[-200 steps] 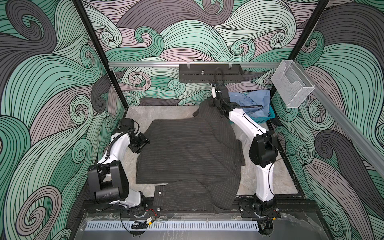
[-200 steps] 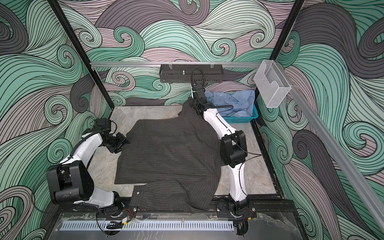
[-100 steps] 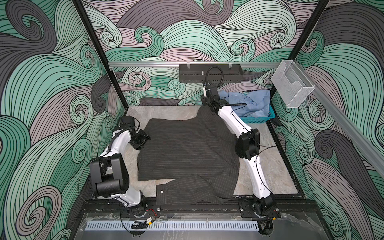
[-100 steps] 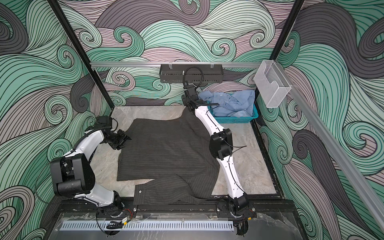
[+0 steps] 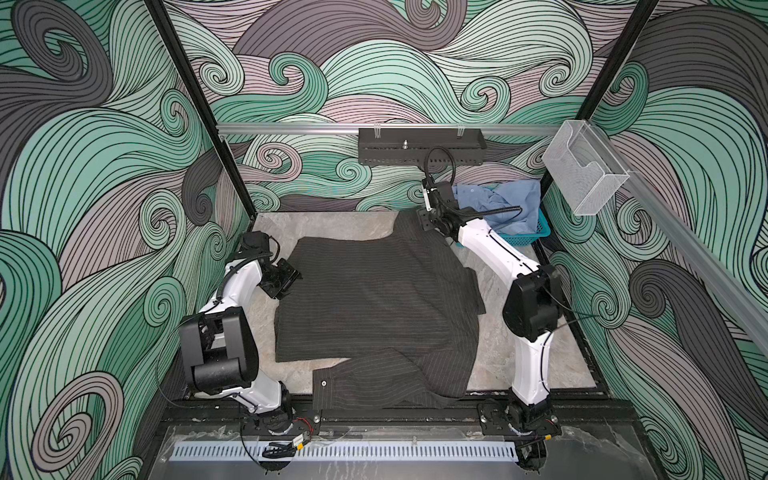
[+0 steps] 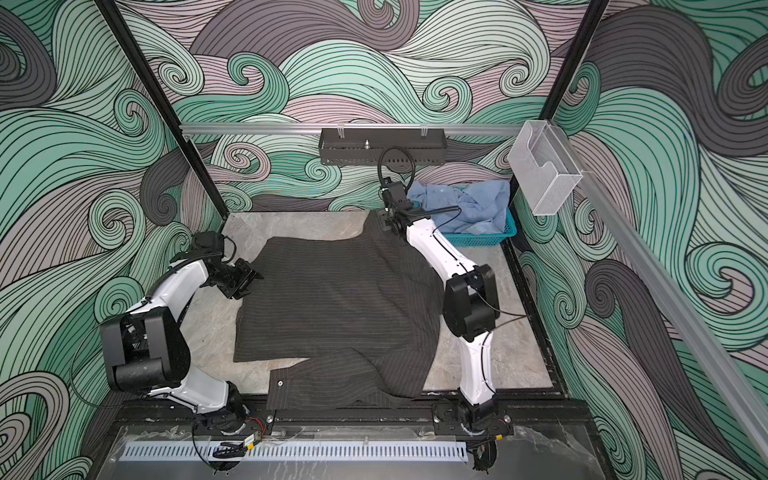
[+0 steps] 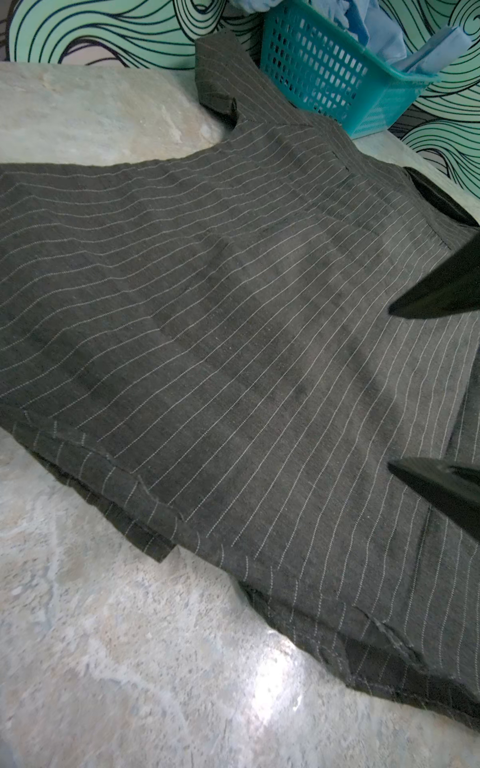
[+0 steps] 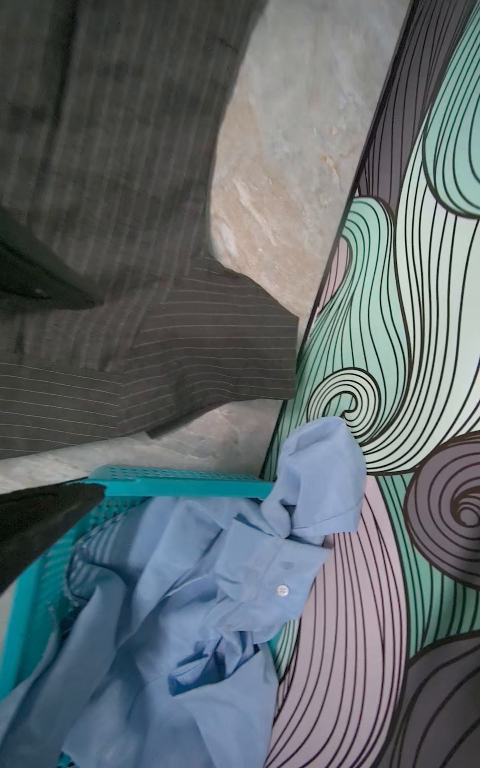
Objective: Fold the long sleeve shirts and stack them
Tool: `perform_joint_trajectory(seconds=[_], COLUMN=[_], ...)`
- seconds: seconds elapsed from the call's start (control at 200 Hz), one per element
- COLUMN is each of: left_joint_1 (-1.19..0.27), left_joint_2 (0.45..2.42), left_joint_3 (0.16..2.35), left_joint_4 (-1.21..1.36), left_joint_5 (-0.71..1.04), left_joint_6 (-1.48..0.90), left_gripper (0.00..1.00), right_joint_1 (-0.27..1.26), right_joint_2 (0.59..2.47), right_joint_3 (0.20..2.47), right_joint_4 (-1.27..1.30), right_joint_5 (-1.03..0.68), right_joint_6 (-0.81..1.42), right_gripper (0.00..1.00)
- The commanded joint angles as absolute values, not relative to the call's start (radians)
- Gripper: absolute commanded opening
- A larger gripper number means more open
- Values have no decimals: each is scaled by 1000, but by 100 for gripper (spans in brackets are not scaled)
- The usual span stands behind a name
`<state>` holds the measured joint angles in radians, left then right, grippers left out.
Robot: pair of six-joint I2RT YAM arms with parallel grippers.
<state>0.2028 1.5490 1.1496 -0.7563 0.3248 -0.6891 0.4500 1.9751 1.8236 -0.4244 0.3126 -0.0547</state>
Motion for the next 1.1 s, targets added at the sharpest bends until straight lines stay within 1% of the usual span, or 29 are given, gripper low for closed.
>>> perform_joint_trajectory(seconds=[0.0, 0.115, 0.225, 0.37, 0.45, 0.55, 0.645, 0.791, 0.896, 1.096], left_joint_1=[206, 206, 206, 176, 148, 138, 143, 176, 212, 254], left_joint_2=[1498, 1482, 1495, 1576, 1621, 1656, 1646, 1649, 1692, 1732], left_joint_3=[1153, 1145, 1122, 1093, 1071, 1021, 967, 901, 872, 854], left_joint_4=[-777, -781, -758, -724, -704, -687, -687, -668, -659, -632], left_joint_5=[328, 327, 325, 321, 315, 316, 272, 262, 275, 261], left_joint_6=[-685, -678, -687, -712, -733, -763, -773, -788, -792, -811], left_gripper=[57, 58, 58, 56, 56, 56, 56, 58, 59, 59], right_joint_1=[483, 492, 492, 473, 468, 463, 452, 409, 360, 300], right_joint_2=[1818, 1681, 1628, 1673, 1693, 1683, 1666, 1671, 1705, 1751], right_joint_3=[1700, 1536, 1426, 1355, 1296, 1198, 1110, 999, 976, 970], right_joint_4=[-316, -324, -408, -546, -576, -575, -568, -537, -549, -590], right_joint_5=[294, 288, 268, 199, 149, 93, 50, -27, -37, 26], right_joint_6=[0, 71, 167, 332, 407, 488, 546, 604, 634, 633], right_gripper=[68, 69, 67, 61, 59, 58, 58, 59, 59, 59])
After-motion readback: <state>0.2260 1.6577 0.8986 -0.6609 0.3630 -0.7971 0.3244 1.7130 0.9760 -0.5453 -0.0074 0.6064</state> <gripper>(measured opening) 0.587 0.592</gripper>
